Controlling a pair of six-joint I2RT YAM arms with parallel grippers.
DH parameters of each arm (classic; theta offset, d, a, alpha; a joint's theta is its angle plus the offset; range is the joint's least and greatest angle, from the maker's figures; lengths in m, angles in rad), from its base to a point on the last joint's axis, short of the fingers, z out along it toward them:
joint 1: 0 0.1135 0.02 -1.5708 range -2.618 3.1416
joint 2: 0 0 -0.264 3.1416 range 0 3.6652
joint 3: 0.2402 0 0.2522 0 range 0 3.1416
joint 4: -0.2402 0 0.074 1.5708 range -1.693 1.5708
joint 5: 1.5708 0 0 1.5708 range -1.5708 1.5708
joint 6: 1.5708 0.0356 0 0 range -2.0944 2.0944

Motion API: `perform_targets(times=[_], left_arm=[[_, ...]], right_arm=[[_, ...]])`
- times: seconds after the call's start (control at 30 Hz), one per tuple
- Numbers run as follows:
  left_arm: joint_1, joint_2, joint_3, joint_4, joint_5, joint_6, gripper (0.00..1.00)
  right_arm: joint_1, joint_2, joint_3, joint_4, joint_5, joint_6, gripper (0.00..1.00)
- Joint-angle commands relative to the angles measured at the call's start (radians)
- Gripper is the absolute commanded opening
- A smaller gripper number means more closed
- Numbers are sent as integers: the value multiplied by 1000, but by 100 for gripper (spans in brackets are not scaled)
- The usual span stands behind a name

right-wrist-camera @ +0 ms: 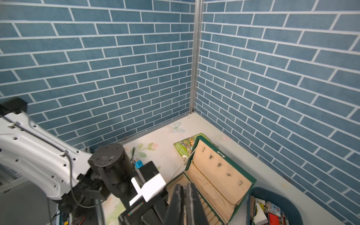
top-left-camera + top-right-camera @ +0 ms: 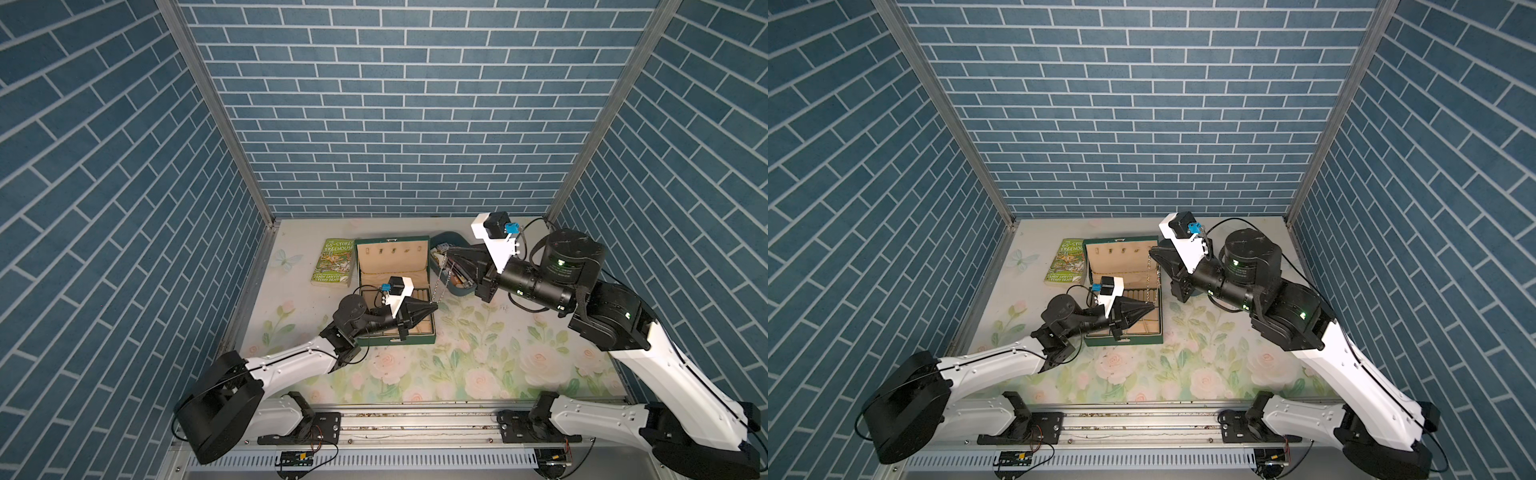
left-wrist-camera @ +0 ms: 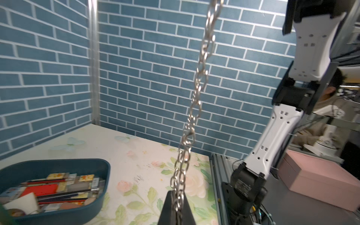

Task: Put jewelry chain into jewelry box
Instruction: Hang the necklace on the jewelry box clasp.

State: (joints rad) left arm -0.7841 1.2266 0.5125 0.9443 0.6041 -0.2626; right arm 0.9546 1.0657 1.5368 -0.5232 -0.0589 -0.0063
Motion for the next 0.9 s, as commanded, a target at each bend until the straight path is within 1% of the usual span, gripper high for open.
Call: perform_targets(times=[0.0,0.17,0.3,0.47,0.63,0.73,0.87], left_arm=[[-4,-70,-20,-125,-155,49,0],[-5,-165,-5,-280,-293,95,0],[-4,-232,59,-410,-438,125,0],[-5,-287,128,-573,-623,157,0],[-5,-321,193,-677,-792,168,0],[-4,-326,228,-710,-846,180,0],[-4,-315,256,-712,-870,189,0]], right_arm=[[2,-34,-50,91,118,17,0],[2,-37,-142,158,198,43,0],[2,-42,-231,238,247,70,0],[0,-48,-338,341,343,104,0],[-14,-32,-428,423,423,162,0],[-49,-26,-481,474,415,218,0],[-93,-3,-534,526,371,280,0]])
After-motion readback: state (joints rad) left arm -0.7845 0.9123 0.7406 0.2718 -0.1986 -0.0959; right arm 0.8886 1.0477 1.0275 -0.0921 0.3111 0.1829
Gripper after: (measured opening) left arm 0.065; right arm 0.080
